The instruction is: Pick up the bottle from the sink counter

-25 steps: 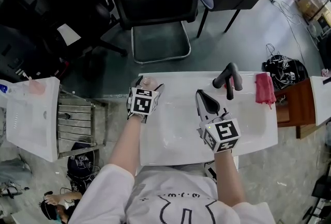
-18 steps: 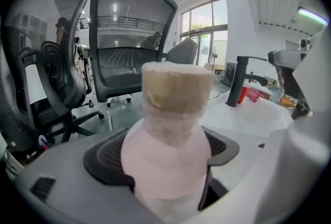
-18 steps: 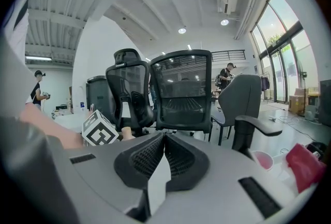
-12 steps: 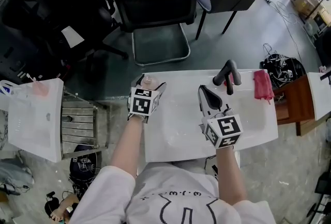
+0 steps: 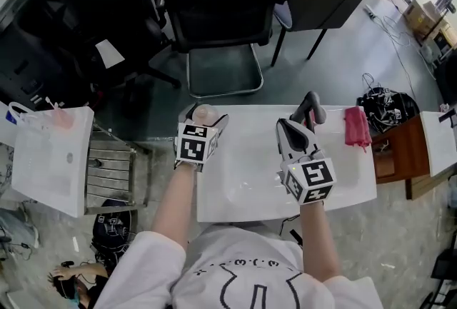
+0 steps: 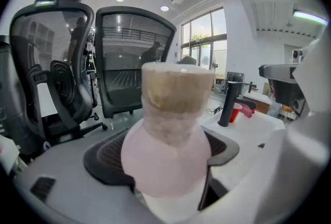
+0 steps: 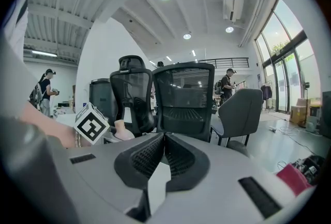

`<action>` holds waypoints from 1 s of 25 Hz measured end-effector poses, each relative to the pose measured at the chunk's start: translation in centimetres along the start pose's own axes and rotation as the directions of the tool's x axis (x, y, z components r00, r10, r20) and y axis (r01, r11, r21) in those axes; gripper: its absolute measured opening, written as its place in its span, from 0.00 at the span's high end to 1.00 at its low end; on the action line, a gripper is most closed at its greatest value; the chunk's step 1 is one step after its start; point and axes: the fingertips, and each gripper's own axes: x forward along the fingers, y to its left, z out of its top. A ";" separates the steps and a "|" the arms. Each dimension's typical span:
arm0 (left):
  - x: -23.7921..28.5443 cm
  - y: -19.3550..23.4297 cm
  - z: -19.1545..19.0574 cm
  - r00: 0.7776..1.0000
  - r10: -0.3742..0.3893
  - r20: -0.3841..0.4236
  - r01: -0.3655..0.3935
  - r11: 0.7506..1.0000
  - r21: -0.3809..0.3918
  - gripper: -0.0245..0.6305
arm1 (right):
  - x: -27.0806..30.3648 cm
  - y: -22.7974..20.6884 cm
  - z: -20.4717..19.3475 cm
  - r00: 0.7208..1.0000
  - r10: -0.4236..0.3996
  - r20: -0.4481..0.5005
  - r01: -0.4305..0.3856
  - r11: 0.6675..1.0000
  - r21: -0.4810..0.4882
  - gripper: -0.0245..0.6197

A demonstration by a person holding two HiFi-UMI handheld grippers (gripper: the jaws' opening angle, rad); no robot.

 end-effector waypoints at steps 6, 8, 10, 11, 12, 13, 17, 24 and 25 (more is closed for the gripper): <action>-2.2 -0.5 2.5 0.999 0.021 0.040 -0.021 1.000 0.012 0.34 | -1.0 -0.6 1.8 1.000 0.011 0.027 -0.010 1.000 -0.022 0.92; -3.0 -0.7 3.2 0.998 0.033 0.054 -0.034 0.999 0.019 0.34 | -1.4 -0.7 2.4 0.999 0.017 0.037 -0.016 0.999 -0.030 0.92; -4.0 -0.8 4.1 0.996 0.046 0.071 -0.047 0.999 0.021 0.34 | -1.8 -0.8 3.1 0.999 0.023 0.048 -0.021 0.999 -0.037 0.92; -4.5 -0.9 4.6 0.995 0.054 0.081 -0.056 0.998 0.022 0.34 | -2.0 -0.9 3.4 0.998 0.025 0.053 -0.023 0.999 -0.041 0.92; -5.1 -0.9 5.0 0.994 0.063 0.092 -0.065 0.998 0.023 0.34 | -2.1 -1.1 3.7 0.998 0.026 0.060 -0.024 0.999 -0.046 0.92; -5.5 -1.0 5.4 0.992 0.072 0.103 -0.075 0.997 0.024 0.34 | -2.3 -1.2 4.0 0.997 0.027 0.066 -0.023 0.998 -0.050 0.92; -7.4 -1.2 6.8 0.984 0.095 0.148 -0.101 0.995 0.027 0.34 | -2.9 -1.6 5.3 0.995 0.026 0.095 -0.020 0.998 -0.065 0.92; -10.5 -1.7 10.2 0.962 0.114 0.248 -0.131 0.990 0.053 0.34 | -3.6 -1.4 7.3 0.989 0.029 0.144 -0.014 0.995 -0.102 0.92; -10.9 -1.8 10.7 0.958 0.117 0.262 -0.138 0.988 0.063 0.34 | -3.7 -1.4 7.7 0.988 0.028 0.151 -0.011 0.994 -0.113 0.92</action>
